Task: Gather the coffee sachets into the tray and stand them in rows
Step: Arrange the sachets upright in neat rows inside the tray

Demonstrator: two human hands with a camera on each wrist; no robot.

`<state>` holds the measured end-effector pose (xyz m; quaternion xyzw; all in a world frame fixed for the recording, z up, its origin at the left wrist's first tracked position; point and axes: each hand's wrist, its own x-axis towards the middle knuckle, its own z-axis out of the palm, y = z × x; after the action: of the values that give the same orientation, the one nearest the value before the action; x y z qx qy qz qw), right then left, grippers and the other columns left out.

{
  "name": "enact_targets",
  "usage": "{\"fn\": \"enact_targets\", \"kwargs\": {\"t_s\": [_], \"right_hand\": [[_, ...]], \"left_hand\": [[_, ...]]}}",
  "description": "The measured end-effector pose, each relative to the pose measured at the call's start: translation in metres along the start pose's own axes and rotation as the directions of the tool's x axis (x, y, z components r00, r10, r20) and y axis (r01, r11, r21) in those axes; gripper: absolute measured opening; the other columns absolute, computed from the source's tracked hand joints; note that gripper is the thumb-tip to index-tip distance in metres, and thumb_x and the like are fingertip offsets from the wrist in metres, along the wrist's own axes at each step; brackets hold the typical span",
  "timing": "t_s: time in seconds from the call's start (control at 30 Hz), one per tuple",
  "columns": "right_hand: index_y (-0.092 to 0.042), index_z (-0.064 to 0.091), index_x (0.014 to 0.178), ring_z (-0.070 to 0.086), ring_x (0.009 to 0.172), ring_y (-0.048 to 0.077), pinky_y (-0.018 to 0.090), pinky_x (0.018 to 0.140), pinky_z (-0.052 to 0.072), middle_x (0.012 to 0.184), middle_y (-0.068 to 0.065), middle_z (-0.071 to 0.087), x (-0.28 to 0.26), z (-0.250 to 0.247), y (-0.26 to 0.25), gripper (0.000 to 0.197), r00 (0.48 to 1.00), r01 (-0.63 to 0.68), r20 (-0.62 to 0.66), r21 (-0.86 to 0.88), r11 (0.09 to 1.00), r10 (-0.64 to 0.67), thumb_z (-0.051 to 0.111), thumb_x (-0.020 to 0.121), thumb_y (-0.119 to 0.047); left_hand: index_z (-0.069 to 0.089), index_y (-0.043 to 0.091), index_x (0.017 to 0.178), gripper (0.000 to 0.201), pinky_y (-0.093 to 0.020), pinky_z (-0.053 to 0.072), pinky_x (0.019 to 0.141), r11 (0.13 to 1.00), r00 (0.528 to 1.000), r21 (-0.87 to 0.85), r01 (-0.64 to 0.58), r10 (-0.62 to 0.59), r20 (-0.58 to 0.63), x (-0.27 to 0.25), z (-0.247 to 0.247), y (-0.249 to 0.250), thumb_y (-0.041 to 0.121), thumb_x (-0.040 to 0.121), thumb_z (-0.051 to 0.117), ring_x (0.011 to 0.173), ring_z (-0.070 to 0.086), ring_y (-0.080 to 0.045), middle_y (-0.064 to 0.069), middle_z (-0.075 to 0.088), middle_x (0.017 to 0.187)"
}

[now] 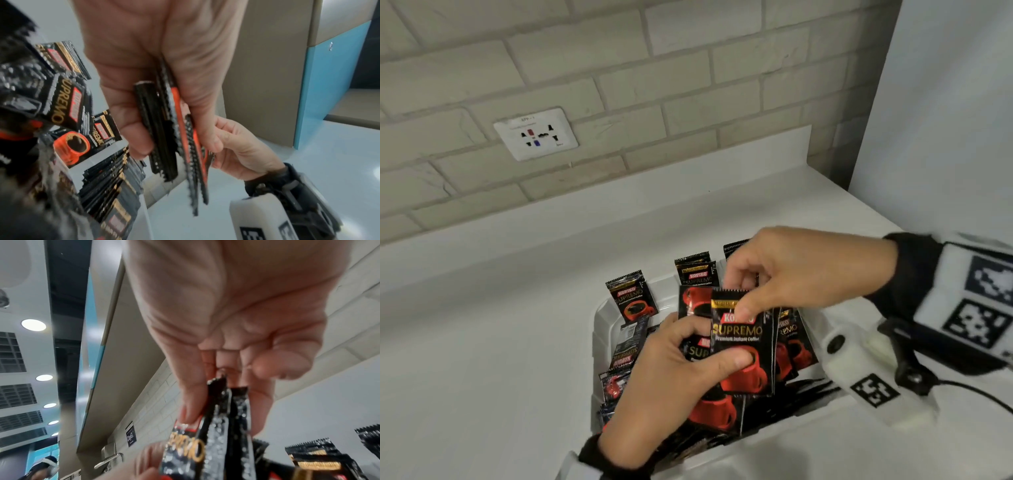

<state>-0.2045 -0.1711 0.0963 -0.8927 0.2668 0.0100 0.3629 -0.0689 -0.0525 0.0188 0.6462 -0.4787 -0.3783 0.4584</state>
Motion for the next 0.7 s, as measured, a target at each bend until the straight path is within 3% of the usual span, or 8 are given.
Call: {"fn": "enact_targets", "kwargs": {"t_s": [0.1, 0.17, 0.23, 0.37, 0.47, 0.6, 0.7], "right_hand": [[-0.027, 0.059, 0.079, 0.052, 0.051, -0.005, 0.007, 0.051, 0.039, 0.072, -0.009, 0.062, 0.013, -0.018, -0.004, 0.012, 0.993, 0.010, -0.115, -0.004, 1.000, -0.011, 0.070, 0.079, -0.023], [-0.022, 0.059, 0.079, 0.050, 0.045, -0.005, 0.006, 0.045, 0.036, 0.067, -0.009, 0.058, 0.026, -0.029, -0.003, 0.011, 0.971, 0.007, -0.239, -0.006, 1.000, -0.008, 0.070, 0.079, -0.020], [-0.019, 0.061, 0.086, 0.050, 0.052, -0.003, 0.008, 0.050, 0.035, 0.068, -0.012, 0.055, 0.044, -0.035, -0.002, 0.012, 0.951, -0.024, -0.308, -0.098, 0.995, -0.008, 0.071, 0.079, -0.023], [-0.020, 0.060, 0.104, 0.052, 0.081, 0.010, 0.023, 0.072, 0.038, 0.086, -0.010, 0.057, 0.084, -0.021, 0.004, 0.023, 0.971, -0.138, -0.234, -0.361, 0.922, 0.054, 0.065, 0.084, -0.029], [-0.022, 0.058, 0.108, 0.052, 0.087, 0.015, 0.024, 0.068, 0.036, 0.101, -0.005, 0.059, 0.107, 0.000, 0.011, 0.023, 0.983, -0.168, -0.157, -0.518, 0.839, 0.100, 0.061, 0.087, -0.031], [-0.025, 0.055, 0.089, 0.050, 0.080, 0.016, 0.025, 0.060, 0.035, 0.078, -0.011, 0.049, 0.124, 0.021, 0.019, 0.007, 0.990, -0.138, -0.094, -0.634, 0.761, 0.102, 0.061, 0.088, -0.028], [-0.023, 0.050, 0.076, 0.053, 0.079, 0.018, 0.024, 0.055, 0.034, 0.072, -0.009, 0.047, 0.130, 0.030, 0.025, 0.016, 0.994, -0.111, -0.075, -0.674, 0.731, 0.082, 0.060, 0.088, -0.025]], "left_hand": [[0.071, 0.034, 0.068, 0.033, -0.027, 0.052, 0.061, 0.993, 0.987, -0.119, 0.025, -0.043, -0.155, 0.002, -0.022, -0.002, 0.045, 0.037, 0.074, 0.063, 0.066, -0.014, -0.002, 0.071, 0.085], [0.071, 0.029, 0.068, 0.026, -0.027, 0.054, 0.052, 0.982, 0.964, -0.186, 0.033, -0.080, -0.252, 0.003, -0.041, -0.005, 0.035, 0.043, 0.072, 0.056, 0.067, -0.016, 0.005, 0.072, 0.075], [0.068, 0.024, 0.074, 0.020, -0.022, 0.050, 0.040, 0.971, 0.939, -0.240, 0.021, -0.102, -0.328, 0.003, -0.057, -0.009, 0.025, 0.053, 0.068, 0.048, 0.065, -0.011, 0.011, 0.070, 0.066], [0.070, 0.030, 0.063, 0.008, -0.019, 0.046, 0.037, 0.959, 0.903, -0.282, -0.002, -0.119, -0.413, 0.001, -0.075, -0.017, 0.026, 0.057, 0.068, 0.047, 0.062, -0.005, 0.009, 0.068, 0.066], [0.070, 0.035, 0.059, 0.008, -0.019, 0.047, 0.039, 0.960, 0.907, -0.281, 0.011, -0.128, -0.402, -0.001, -0.077, -0.022, 0.028, 0.056, 0.068, 0.050, 0.063, -0.005, 0.011, 0.069, 0.069], [0.071, 0.032, 0.062, 0.008, -0.017, 0.047, 0.040, 0.959, 0.908, -0.283, 0.013, -0.130, -0.399, -0.003, -0.079, -0.026, 0.027, 0.055, 0.068, 0.048, 0.062, -0.004, 0.012, 0.068, 0.064], [0.069, 0.024, 0.071, 0.015, -0.016, 0.046, 0.038, 0.956, 0.906, -0.292, 0.013, -0.134, -0.400, -0.001, -0.080, -0.028, 0.025, 0.056, 0.068, 0.046, 0.061, -0.005, 0.011, 0.067, 0.061]]}}
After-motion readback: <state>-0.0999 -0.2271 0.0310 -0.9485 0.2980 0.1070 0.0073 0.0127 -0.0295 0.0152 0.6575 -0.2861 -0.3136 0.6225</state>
